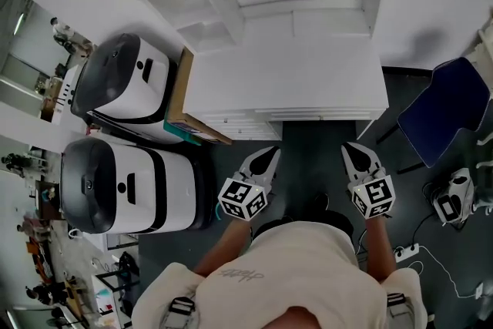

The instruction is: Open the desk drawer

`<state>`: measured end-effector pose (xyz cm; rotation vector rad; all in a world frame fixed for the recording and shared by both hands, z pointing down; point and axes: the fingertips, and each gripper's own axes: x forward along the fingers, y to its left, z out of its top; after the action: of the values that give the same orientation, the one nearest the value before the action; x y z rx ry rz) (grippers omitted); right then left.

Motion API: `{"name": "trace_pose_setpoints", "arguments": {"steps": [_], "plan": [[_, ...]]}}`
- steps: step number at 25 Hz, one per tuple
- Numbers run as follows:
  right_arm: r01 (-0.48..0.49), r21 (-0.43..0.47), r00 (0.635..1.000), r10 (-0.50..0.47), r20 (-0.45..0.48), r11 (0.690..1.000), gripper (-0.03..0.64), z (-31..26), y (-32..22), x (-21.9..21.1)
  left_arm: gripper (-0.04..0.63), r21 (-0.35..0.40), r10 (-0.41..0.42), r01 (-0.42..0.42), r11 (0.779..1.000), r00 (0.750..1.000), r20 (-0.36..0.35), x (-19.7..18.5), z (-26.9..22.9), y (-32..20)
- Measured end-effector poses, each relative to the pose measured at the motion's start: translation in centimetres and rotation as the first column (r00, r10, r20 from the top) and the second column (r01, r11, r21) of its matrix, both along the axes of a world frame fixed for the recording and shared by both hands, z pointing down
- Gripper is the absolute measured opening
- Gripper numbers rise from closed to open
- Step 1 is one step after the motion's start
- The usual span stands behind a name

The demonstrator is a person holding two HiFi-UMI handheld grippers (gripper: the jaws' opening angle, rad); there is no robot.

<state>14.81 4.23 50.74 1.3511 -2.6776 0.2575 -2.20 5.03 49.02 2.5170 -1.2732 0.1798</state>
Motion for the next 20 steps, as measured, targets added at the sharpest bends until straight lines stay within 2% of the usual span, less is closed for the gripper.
{"name": "trace_pose_setpoints", "arguments": {"steps": [2,10,14,20], "plan": [[0.013,-0.004,1.000,-0.013,-0.005,1.000,0.003,0.3,-1.1,0.4,0.017,-0.024,-0.012,0.011,1.000,1.000,-0.017,0.5,0.3,-0.6],[0.033,-0.049,0.999,-0.032,0.014,0.998,0.003,1.5,-3.4,0.2,0.017,-0.046,-0.037,0.038,0.998,0.999,0.018,0.1,0.9,-2.7],[-0.005,-0.059,1.000,0.006,0.009,0.998,0.003,1.7,-4.7,0.3,0.017,-0.049,-0.004,0.005,0.999,1.000,0.010,0.1,1.2,-4.4],[-0.085,-0.041,0.996,0.085,-0.002,0.996,0.003,0.5,-8.3,0.5,0.017,0.017,0.068,-0.068,0.998,0.998,0.017,0.0,-0.2,-9.2]]}}
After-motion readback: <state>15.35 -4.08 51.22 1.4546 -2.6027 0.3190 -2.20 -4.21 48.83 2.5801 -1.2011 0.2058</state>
